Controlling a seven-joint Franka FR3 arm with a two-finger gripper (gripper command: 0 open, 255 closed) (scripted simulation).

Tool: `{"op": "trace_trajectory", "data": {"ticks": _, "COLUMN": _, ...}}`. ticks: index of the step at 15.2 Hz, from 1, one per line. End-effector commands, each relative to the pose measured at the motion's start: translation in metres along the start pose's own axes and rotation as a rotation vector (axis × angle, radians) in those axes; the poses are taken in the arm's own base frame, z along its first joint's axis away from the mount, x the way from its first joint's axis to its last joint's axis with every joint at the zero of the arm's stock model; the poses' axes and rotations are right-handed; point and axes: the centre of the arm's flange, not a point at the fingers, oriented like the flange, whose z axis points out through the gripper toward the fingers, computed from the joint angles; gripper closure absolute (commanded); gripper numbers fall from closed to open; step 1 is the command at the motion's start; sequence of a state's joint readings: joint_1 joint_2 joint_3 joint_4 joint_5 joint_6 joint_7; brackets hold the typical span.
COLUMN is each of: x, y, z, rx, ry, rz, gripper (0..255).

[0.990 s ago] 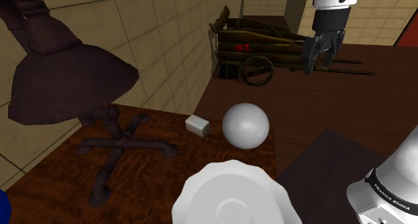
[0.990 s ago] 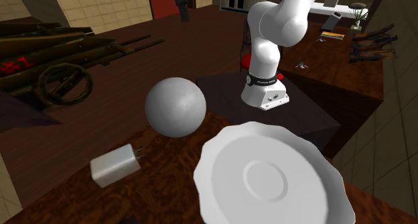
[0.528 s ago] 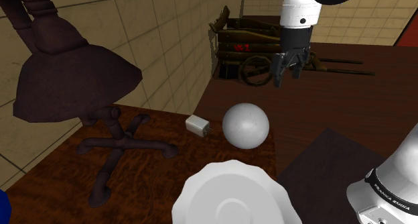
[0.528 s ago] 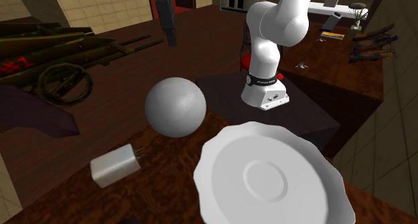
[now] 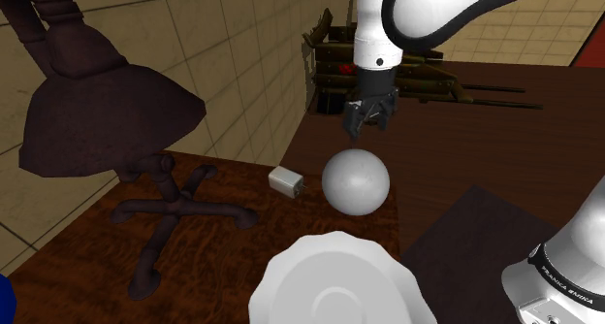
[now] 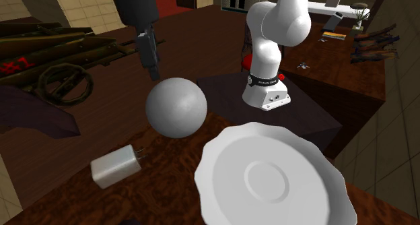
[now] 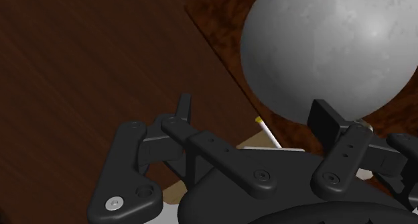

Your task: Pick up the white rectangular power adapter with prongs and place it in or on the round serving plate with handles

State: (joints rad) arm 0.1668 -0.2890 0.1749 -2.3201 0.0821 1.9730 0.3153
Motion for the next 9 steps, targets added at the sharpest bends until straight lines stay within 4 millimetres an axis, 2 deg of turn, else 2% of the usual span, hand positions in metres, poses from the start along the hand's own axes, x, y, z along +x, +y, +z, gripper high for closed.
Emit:
{"op": "trace_trajectory", "data": {"ticks": 1, "x": 0.012, "y": -0.023, "z": 0.009, "rx": -0.002, "ry": 0.010, "rz": -0.014, "gripper": 0}}
{"op": "trace_trajectory", "data": {"ticks": 9, "x": 0.057, "y": -0.109, "z": 0.047, "rx": -0.015, "ry": 0.048, "rz": -0.072, "gripper": 0}}
